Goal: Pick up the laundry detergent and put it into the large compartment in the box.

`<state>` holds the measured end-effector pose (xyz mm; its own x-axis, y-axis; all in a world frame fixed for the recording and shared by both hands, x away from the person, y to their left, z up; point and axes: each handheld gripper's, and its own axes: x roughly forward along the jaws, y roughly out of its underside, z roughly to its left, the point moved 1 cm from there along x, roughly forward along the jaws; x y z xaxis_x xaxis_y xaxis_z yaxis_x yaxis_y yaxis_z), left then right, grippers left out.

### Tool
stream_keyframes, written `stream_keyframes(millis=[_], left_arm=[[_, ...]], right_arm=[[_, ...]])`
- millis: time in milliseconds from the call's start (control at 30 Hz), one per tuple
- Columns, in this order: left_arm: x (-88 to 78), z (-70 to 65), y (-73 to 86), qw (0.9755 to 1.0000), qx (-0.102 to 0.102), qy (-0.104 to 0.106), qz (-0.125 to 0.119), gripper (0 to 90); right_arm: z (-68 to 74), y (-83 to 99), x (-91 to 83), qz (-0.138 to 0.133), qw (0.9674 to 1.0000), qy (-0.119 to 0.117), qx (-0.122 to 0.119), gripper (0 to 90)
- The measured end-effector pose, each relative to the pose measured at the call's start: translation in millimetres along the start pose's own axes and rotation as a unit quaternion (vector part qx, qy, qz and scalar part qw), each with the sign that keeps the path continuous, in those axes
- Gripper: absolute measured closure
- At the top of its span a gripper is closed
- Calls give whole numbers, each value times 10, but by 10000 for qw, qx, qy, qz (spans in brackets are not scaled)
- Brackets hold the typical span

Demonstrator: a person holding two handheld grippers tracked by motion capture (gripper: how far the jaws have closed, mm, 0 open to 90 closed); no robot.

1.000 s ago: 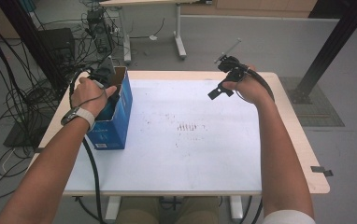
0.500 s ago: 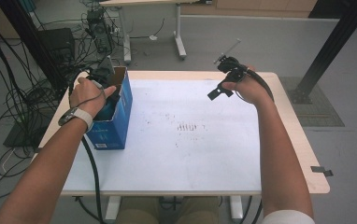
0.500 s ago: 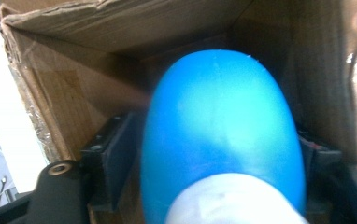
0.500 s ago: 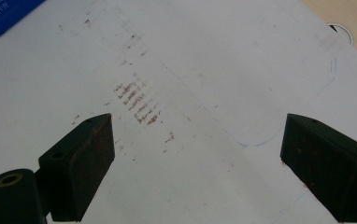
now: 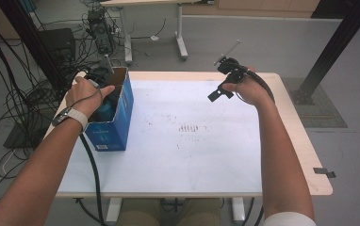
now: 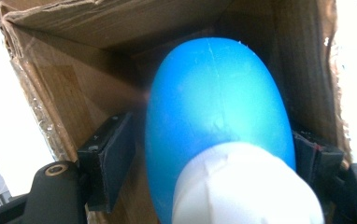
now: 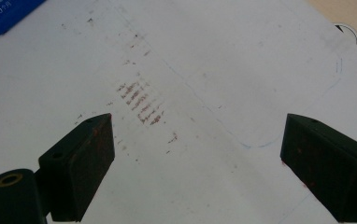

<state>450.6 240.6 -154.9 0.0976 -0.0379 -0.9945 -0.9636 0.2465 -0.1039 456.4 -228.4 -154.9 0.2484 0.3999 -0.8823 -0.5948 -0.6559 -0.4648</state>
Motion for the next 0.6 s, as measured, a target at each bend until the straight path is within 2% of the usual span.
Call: stream_keyframes(millis=[367,500,600], left_arm=[[-84,37,65,9999,-68,87,-76,257],[-162,34,86,9999,-47,94,-136,196],[-202,1,102,9998,-30,10,-183,150]], right_arm=[[10,2,-5,5,10000,-25,-19,99],[17,5,-12,7,10000,-20,-20,99],[23,4,-13,4,10000,-26,-34,99]])
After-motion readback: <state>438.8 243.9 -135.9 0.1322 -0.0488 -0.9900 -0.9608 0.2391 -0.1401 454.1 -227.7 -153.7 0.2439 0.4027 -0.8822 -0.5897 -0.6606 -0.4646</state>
